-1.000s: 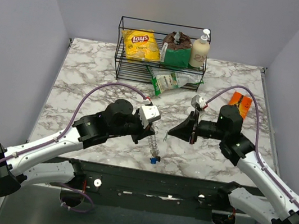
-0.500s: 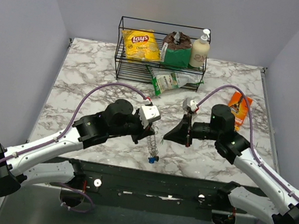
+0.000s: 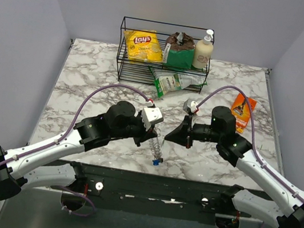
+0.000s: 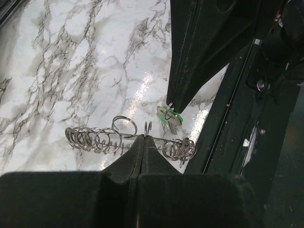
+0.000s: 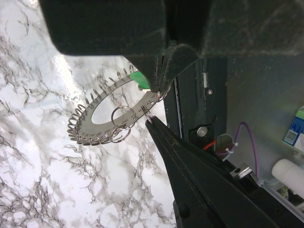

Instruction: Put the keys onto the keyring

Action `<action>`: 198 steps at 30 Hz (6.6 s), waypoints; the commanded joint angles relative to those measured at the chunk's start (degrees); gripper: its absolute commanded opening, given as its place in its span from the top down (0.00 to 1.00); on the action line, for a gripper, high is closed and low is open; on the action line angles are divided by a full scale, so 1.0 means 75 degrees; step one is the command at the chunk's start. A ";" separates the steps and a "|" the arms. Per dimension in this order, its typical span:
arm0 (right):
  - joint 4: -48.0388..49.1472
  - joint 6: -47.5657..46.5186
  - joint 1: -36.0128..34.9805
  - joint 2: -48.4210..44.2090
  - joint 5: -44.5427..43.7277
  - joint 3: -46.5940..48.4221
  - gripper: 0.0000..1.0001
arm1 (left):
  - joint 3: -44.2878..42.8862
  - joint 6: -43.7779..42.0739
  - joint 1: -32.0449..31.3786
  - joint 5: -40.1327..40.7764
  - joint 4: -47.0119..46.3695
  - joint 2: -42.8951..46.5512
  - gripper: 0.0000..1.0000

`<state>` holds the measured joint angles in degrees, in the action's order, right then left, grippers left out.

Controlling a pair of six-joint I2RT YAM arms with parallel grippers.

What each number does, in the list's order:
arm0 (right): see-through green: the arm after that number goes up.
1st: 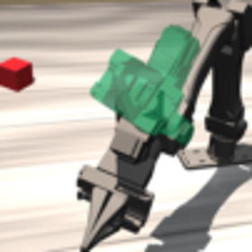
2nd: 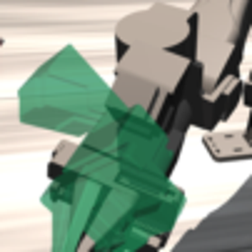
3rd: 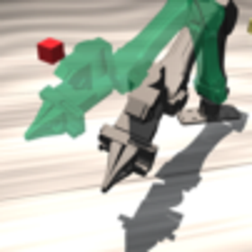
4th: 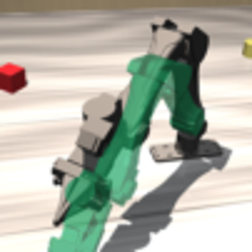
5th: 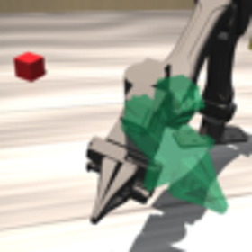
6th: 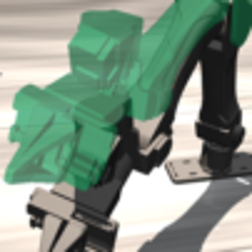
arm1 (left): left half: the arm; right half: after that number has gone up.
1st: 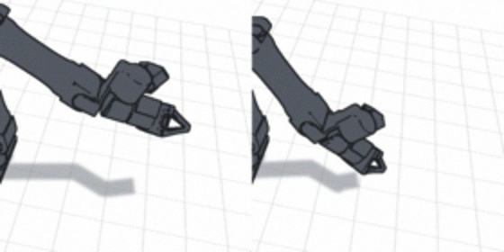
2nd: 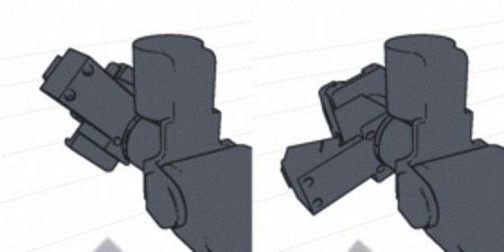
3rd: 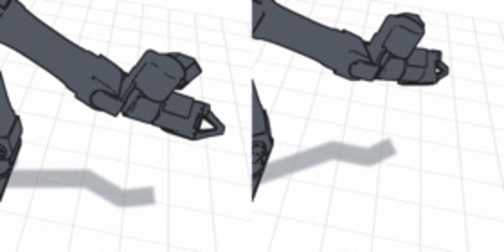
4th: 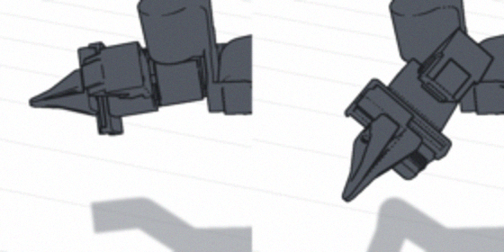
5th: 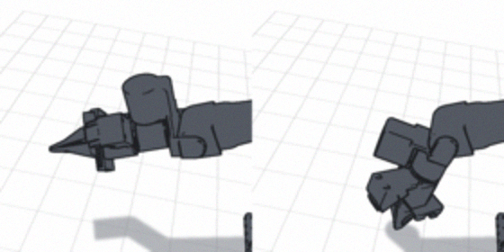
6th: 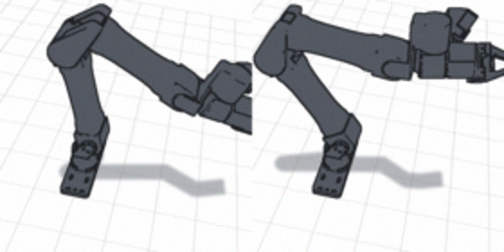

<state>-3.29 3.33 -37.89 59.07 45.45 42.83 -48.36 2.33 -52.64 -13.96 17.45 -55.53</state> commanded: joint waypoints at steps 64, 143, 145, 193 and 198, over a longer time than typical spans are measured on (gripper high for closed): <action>0.0696 -0.0210 -0.0222 0.0843 -0.0564 0.0207 0.99 | 0.0003 -0.0135 -0.0153 -0.0647 -0.0300 0.0243 1.00; -0.0065 -0.0820 -0.0222 -0.0036 0.1616 0.0419 0.44 | 0.0202 0.0018 -0.0165 -0.1514 -0.1155 0.0583 1.00; -0.0054 -0.0819 -0.0222 -0.0013 0.1569 0.0418 0.44 | 0.0214 0.0041 -0.0165 -0.1538 -0.1190 0.0607 1.00; -0.0276 -0.1089 -0.0222 -0.0305 0.1135 0.0313 0.99 | -0.2528 -0.1248 -0.0059 -0.2778 0.2452 -0.0387 0.43; -0.0265 -0.1159 -0.0222 -0.0457 0.1124 0.0208 0.99 | -0.3149 -0.1423 0.0151 -0.3693 0.3226 -0.1372 0.45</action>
<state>-5.89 -4.21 -39.55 57.69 54.37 44.88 -69.47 -6.09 -52.62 -33.98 32.93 -60.69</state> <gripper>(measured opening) 0.015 0.570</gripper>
